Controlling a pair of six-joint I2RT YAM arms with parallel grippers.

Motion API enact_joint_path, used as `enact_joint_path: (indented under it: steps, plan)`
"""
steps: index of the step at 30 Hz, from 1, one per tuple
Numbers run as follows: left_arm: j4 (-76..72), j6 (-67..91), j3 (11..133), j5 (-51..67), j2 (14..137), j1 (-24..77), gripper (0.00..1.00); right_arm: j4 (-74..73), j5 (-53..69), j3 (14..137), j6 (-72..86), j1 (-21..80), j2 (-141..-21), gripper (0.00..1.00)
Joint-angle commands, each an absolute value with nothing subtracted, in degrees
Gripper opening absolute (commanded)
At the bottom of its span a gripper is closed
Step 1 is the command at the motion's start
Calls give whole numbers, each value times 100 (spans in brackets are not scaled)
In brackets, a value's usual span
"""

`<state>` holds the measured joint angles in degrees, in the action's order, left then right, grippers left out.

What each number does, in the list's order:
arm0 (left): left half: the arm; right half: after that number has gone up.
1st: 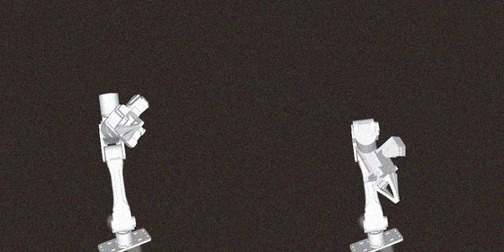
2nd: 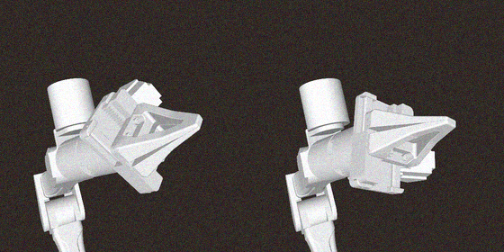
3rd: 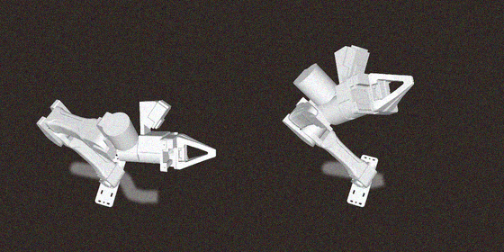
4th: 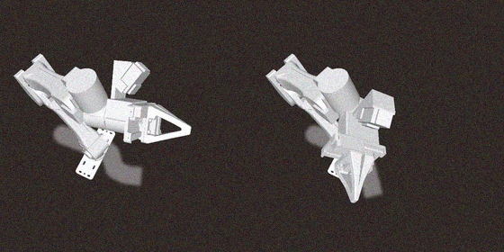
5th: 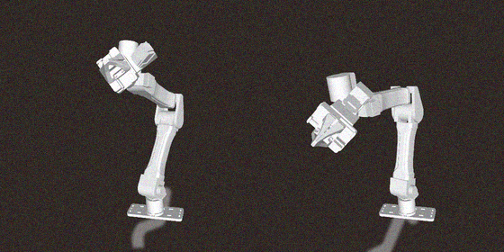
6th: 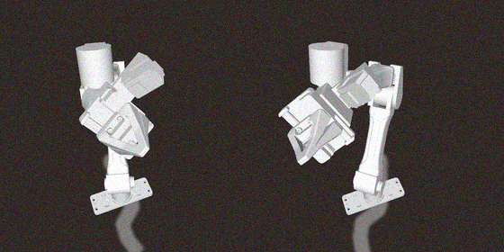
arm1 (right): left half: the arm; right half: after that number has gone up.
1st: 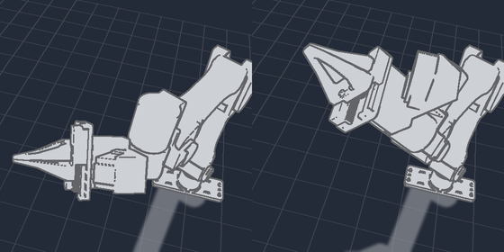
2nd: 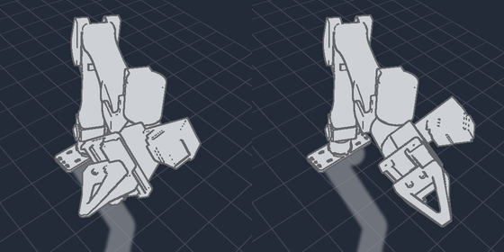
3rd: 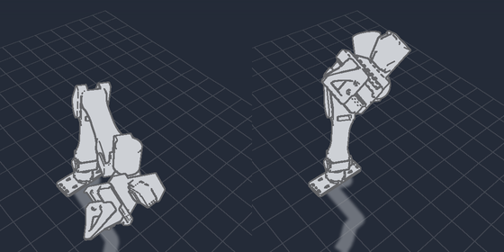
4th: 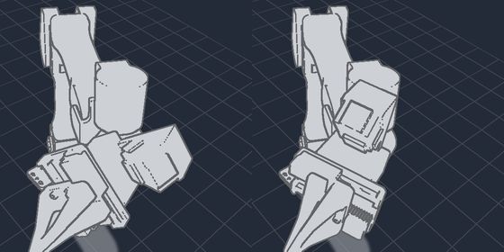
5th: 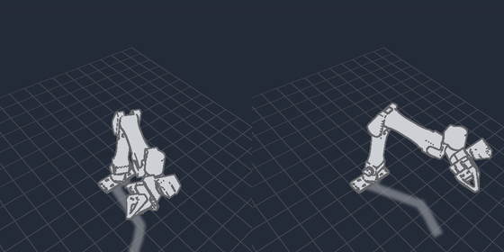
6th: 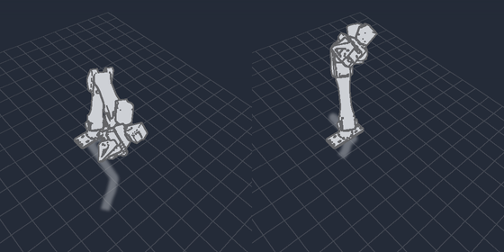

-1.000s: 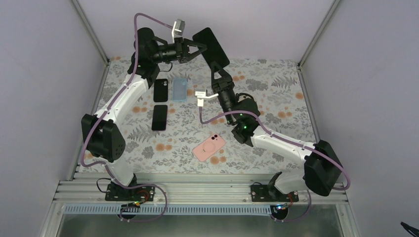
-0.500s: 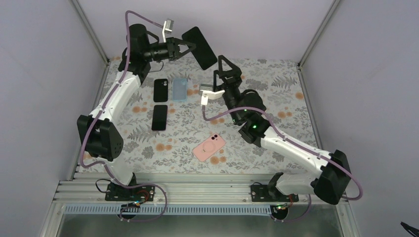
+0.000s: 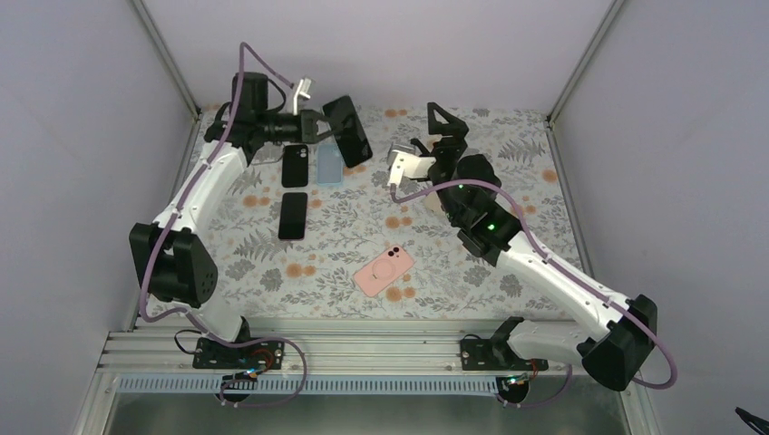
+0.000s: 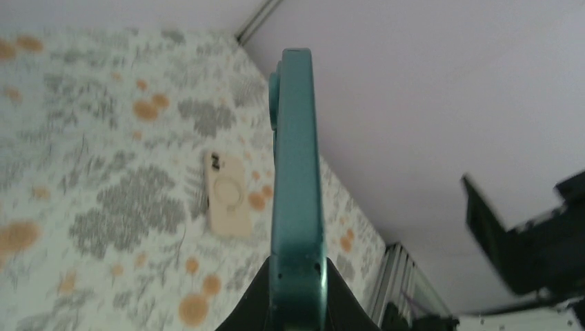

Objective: Take the phone out of the phone case
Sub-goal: Place the phone at the center of the board.

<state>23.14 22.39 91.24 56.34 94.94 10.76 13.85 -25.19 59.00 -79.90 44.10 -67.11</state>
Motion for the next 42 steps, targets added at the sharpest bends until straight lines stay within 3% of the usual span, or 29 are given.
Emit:
enact_joint_path:
  steps: [1,6,16,33,42]
  plan:
    - [3386,726,8628,5708,9265,1049,2,877,-2537,6096,-7318,4246,-6514,99]
    - [3739,66,7755,5191,9205,1038,2,475,-2401,6334,-6897,4078,-6487,99]
    - [4440,-747,7147,4843,9794,983,2,354,-2376,6466,-6750,3986,-6536,99]
    - [5001,-1148,7814,4812,11175,841,3,220,-2315,6556,-6632,3901,-6591,99]
    - [5175,-1148,8222,4539,11739,735,10,133,-2274,6624,-6568,3885,-6668,99]
